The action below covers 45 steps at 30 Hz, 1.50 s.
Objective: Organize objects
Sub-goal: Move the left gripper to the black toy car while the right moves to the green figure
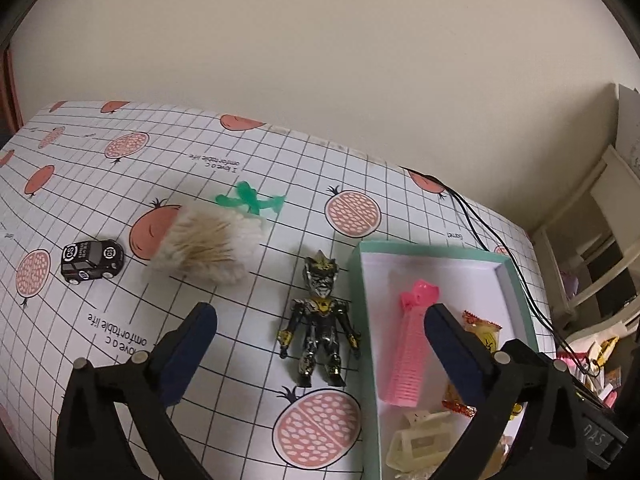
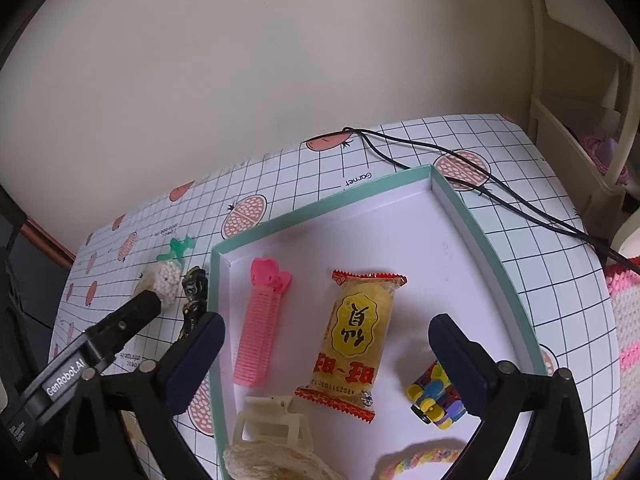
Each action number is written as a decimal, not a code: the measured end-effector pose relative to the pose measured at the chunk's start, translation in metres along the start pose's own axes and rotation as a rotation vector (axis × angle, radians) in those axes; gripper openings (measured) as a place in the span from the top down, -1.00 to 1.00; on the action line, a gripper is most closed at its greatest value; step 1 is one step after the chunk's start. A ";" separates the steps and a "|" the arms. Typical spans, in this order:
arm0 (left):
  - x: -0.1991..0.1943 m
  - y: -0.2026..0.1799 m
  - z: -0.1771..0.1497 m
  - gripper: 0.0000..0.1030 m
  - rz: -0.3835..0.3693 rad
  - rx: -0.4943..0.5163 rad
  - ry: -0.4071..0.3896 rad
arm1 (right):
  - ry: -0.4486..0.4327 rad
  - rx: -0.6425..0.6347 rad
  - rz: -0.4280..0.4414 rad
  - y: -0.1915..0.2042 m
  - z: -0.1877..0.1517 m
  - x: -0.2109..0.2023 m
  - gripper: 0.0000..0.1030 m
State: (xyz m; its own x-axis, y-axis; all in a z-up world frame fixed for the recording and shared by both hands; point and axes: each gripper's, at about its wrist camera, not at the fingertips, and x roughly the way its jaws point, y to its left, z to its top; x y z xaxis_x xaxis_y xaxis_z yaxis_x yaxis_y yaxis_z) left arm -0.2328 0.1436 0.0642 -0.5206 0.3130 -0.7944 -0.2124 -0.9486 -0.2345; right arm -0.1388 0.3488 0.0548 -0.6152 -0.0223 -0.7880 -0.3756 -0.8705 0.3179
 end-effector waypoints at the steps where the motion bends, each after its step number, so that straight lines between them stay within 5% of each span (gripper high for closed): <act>1: 0.000 0.001 0.000 -1.00 0.000 -0.001 0.002 | -0.001 0.002 -0.001 -0.001 0.000 0.000 -1.00; 13: -0.013 0.043 0.015 -1.00 0.020 -0.058 -0.010 | -0.004 -0.001 0.011 0.010 0.000 0.000 -1.00; 29: -0.051 0.162 0.038 -1.00 0.134 -0.234 -0.058 | -0.057 -0.127 0.095 0.100 -0.011 0.002 -1.00; 45: -0.004 0.198 0.041 -1.00 0.163 -0.283 -0.048 | 0.027 -0.195 0.116 0.174 0.028 0.080 -0.88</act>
State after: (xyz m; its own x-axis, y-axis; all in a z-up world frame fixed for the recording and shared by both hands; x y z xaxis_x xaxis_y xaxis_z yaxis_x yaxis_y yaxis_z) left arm -0.3060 -0.0433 0.0441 -0.5684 0.1511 -0.8088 0.1117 -0.9597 -0.2577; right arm -0.2728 0.2095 0.0616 -0.6265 -0.1388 -0.7670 -0.1604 -0.9400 0.3011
